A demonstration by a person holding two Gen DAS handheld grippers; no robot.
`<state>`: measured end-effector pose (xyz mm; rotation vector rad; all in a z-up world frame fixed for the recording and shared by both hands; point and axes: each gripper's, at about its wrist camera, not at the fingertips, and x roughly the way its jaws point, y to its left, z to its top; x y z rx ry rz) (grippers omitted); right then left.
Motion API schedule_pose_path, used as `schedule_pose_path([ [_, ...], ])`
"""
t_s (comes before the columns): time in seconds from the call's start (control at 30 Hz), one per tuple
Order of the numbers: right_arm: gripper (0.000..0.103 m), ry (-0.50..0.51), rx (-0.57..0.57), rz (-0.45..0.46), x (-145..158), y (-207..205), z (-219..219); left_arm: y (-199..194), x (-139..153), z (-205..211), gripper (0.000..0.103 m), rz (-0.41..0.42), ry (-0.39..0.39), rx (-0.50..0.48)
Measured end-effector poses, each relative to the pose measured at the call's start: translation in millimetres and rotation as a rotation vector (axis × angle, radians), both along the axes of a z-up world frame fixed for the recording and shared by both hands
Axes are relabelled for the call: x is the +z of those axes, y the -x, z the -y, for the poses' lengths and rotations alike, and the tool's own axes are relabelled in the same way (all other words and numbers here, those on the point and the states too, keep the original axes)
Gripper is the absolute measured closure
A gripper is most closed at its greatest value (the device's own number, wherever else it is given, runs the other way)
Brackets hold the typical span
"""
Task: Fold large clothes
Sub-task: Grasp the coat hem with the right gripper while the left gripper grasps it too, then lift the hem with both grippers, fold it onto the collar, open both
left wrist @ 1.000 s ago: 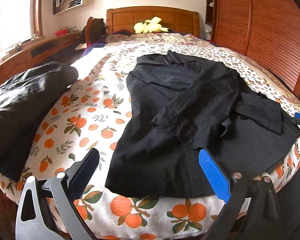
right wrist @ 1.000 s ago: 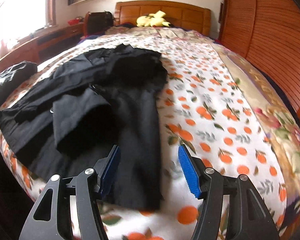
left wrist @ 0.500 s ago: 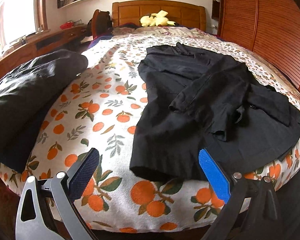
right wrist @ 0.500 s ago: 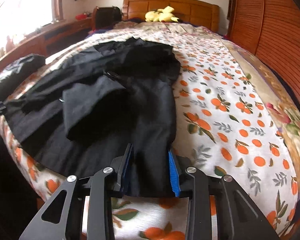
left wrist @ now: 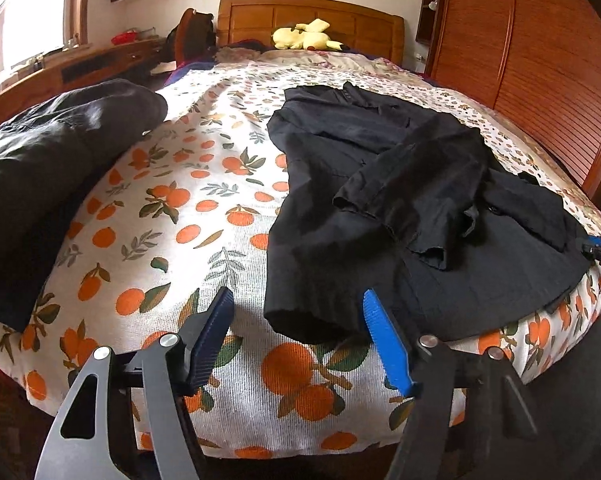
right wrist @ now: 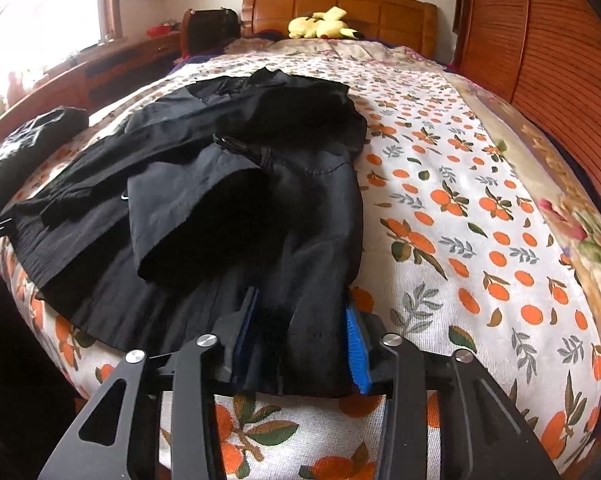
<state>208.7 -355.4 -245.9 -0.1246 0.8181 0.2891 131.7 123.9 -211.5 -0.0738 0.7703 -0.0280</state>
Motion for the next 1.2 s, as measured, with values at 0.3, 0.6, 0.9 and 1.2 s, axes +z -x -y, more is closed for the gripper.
schedule_pose_path([
  [0.3,0.062,-0.009,0.005,-0.011,-2.9,-0.2,2.5,-4.0,1.2,-1.0,0.045,0.002,0.034,0.010],
  [0.6,0.085,-0.034,0.021,-0.040,0.2,-4.3,7.0,-8.4,11.2,2.2,0.096,-0.011,0.049,0.011],
  [0.9,0.094,-0.159,0.046,0.044,50.3,-4.4,19.3,0.9,84.9,21.0,0.099,0.148,0.045,-0.005],
  [1.2,0.095,-0.208,0.068,0.233,152.7,35.0,31.7,38.0,196.1,40.3,0.099,0.339,0.061,-0.028],
])
